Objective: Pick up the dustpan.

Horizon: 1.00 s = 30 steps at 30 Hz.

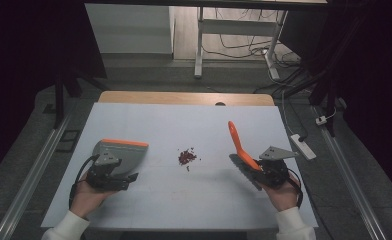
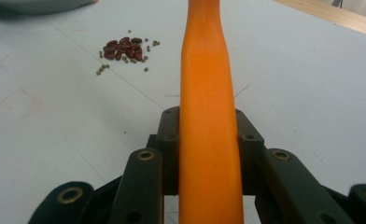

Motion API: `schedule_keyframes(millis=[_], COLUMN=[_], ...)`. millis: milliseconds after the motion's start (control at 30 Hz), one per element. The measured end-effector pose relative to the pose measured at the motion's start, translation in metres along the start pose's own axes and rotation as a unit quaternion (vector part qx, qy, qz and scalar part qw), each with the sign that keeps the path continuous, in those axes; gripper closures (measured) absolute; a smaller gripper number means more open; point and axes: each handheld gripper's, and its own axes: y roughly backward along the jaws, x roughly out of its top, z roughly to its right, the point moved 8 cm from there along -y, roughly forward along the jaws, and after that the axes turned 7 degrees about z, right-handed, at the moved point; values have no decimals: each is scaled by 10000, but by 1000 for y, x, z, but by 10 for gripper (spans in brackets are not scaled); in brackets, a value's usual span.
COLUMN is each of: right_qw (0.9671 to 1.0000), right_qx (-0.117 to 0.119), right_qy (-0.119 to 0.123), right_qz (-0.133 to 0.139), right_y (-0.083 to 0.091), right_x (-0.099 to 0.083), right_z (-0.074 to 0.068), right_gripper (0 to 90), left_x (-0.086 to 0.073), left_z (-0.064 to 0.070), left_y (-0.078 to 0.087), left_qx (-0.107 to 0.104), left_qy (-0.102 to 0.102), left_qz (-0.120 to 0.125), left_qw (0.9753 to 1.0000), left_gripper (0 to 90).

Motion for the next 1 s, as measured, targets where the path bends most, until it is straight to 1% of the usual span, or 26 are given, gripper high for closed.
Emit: schedule_keyframes(millis=[67,133,200,267,333,400,467,500,533,800,967,1000], right_qw=[10000,10000,9999,9999,10000,9999,9998,9998,9998,9999,9999,9999], right_qx=[-3,3,-11,-41,-67,-106,-171,-191,-176,-129,-117,-114], right_qy=[27,98,123,115,37,50,115,92,48,42,24,23], right_qz=[11,-6,-35,1,60,53,20,22,26,-3,-30,-34], right_y=[0,0,0,0,0,-1,-1,-1,0,-2,-2,-2], right_x=[0,0,-1,1,2,2,2,2,3,-1,-3,-3], right_z=[-1,-1,-1,2,3,4,6,5,4,5,4,3], right_gripper=[700,700,700,700,700,700,700,700,700,700,700,700], left_x=[1,2,2,2,2,0,1,1,1,4,7,8], left_z=[-2,-3,-2,-1,-1,1,3,3,4,4,8,11], left_y=[2,4,5,5,4,3,2,2,2,1,2,3], left_qx=[36,66,48,38,40,74,33,33,22,32,45,62], left_qy=[70,76,77,84,74,12,-14,-14,-37,-56,-78,-150], left_qz=[58,59,53,54,45,14,10,10,9,-24,-97,-159], left_qw=[10000,9999,9999,9999,10000,10000,10000,10000,10000,10000,9999,9997], left_gripper=[188,191,191,192,192,192,192,192,192,191,190,190])
